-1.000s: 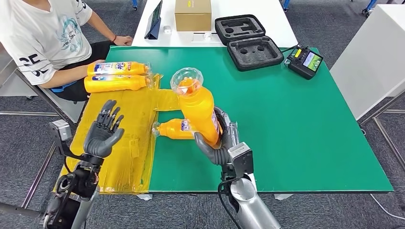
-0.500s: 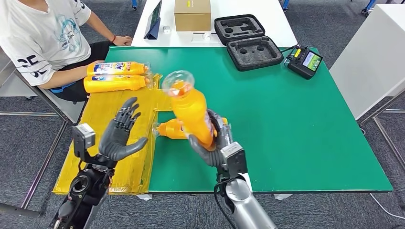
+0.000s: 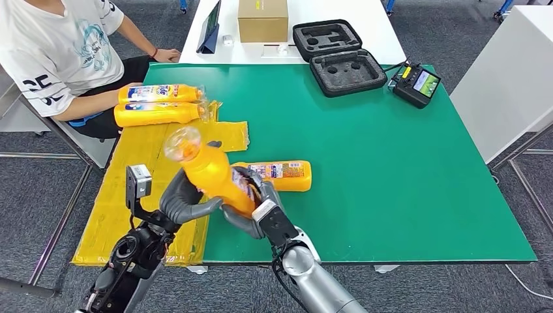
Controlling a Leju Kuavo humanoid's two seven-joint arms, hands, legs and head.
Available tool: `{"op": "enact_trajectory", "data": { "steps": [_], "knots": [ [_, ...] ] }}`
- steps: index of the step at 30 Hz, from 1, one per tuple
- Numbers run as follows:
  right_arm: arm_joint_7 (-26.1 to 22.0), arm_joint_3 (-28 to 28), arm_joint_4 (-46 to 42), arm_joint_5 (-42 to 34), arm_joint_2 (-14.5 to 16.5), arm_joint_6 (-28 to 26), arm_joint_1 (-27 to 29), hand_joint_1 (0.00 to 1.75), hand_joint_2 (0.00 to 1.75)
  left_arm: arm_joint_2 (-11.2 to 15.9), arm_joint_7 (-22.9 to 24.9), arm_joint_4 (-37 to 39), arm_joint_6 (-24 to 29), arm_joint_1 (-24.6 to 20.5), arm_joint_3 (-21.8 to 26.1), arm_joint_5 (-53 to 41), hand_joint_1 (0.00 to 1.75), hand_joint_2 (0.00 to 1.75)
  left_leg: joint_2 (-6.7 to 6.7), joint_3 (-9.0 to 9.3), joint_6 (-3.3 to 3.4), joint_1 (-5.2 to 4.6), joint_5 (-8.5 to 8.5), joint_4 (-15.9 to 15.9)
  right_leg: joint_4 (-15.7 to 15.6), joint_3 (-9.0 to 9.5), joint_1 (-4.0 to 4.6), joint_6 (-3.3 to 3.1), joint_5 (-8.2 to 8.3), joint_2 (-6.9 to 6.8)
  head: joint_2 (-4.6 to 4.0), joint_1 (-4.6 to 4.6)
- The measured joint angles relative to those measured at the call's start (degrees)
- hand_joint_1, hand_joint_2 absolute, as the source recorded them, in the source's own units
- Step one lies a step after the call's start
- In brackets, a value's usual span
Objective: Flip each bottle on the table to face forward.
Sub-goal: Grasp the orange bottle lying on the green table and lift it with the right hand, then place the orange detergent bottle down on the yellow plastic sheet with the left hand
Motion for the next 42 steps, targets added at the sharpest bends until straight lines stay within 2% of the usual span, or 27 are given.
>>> {"op": "enact_trajectory", "data": {
  "steps": [8, 16, 17, 20, 21, 30, 35, 36, 39, 40, 42],
  "knots": [
    [0.0, 0.1, 4.1, -0.5, 0.3, 1.0, -1.2, 1.75, 1.75, 0.3, 0.7, -0.4, -1.8, 0.5, -0.6, 2.4, 0.0, 1.75, -0.03, -0.02, 0.0, 0.0, 0.0, 0.0, 0.0, 0.0, 0.0, 0.0, 0.0, -0.01, 0.0, -0.01],
    [0.2, 0.1, 6.1, 0.1, 0.3, 1.0, -2.1, 1.75, 1.75, 0.9, 1.0, -1.0, -1.0, 1.3, -0.9, 1.7, 0.0, 1.75, -0.03, -0.02, 0.0, 0.0, 0.0, 0.0, 0.0, 0.0, 0.0, 0.0, 0.0, -0.01, 0.0, 0.0],
    [0.2, 0.2, 6.2, 0.2, 0.4, 1.0, -2.2, 1.75, 1.75, 0.9, 0.9, -1.0, -0.6, 1.3, -0.9, 1.4, 0.19, 1.75, -0.03, -0.02, 0.0, 0.0, 0.0, 0.0, 0.0, 0.0, 0.0, 0.0, 0.0, -0.01, 0.0, 0.0],
    [0.2, 0.6, 6.7, 1.0, 0.7, 0.8, -2.3, 1.75, 1.75, 1.0, 0.5, -1.0, 1.7, 1.3, -1.1, -0.7, 1.47, 1.75, -0.03, -0.02, 0.0, 0.0, 0.0, 0.0, 0.0, 0.0, 0.0, 0.0, 0.0, -0.01, 0.0, -0.01],
    [0.3, 0.8, 6.8, 1.1, 0.8, 0.7, -2.3, 1.75, 1.75, 1.0, 0.3, -1.1, 2.9, 1.3, -1.2, -1.5, 1.71, 1.75, -0.03, -0.02, 0.0, 0.0, 0.0, 0.0, 0.0, 0.0, 0.0, 0.0, 0.0, -0.01, 0.0, 0.0],
    [1.1, 1.5, 7.1, 1.6, 1.4, 0.2, -2.5, 1.75, 1.75, 1.1, -2.7, -1.2, 12.7, 1.5, -2.0, -7.6, 1.75, 1.75, -0.03, -0.02, 0.0, 0.0, 0.0, 0.0, 0.0, 0.0, 0.0, 0.0, 0.0, -0.01, 0.0, 0.0],
    [1.2, 1.8, 7.1, 1.9, 1.4, -0.2, -2.6, 1.75, 1.75, 1.1, -3.5, -1.2, 15.0, 1.5, -2.2, -8.4, 1.75, 1.75, -0.03, -0.02, 0.0, 0.0, 0.0, 0.0, 0.0, 0.0, 0.0, 0.0, 0.0, -0.01, 0.0, 0.01],
    [1.2, 1.8, 7.1, 1.9, 1.4, -0.2, -2.6, 1.67, 1.75, 1.1, -3.5, -1.2, 15.1, 1.5, -2.2, -8.4, 1.75, 1.75, -0.03, -0.02, 0.0, 0.0, 0.0, 0.0, 0.0, 0.0, 0.0, 0.0, 0.0, -0.01, 0.0, 0.0],
    [1.2, 1.9, 7.1, 2.0, 1.4, -0.3, -2.7, 0.37, 1.75, 1.1, -3.8, -1.2, 15.6, 1.5, -2.3, -8.5, 1.75, 1.75, -0.03, -0.02, 0.0, 0.0, 0.0, 0.0, 0.0, 0.0, 0.0, 0.0, 0.0, -0.01, 0.0, 0.0],
    [1.2, 1.9, 7.1, 2.0, 1.4, -0.4, -2.7, 0.0, 1.31, 1.1, -3.9, -1.2, 16.0, 1.5, -2.4, -8.6, 1.75, 1.75, -0.03, -0.02, 0.0, 0.0, 0.0, 0.0, 0.0, 0.0, 0.0, 0.0, 0.0, -0.01, 0.0, 0.0],
    [1.1, 2.1, 6.9, 2.1, 1.4, -0.8, -2.7, 0.0, 0.44, 1.1, -4.3, -1.2, 17.3, 1.4, -2.3, -8.8, 1.75, 1.75, -0.02, -0.02, 0.0, 0.0, 0.0, 0.0, 0.0, -0.01, 0.0, 0.0, 0.0, 0.0, 0.0, 0.01]
  ]
}}
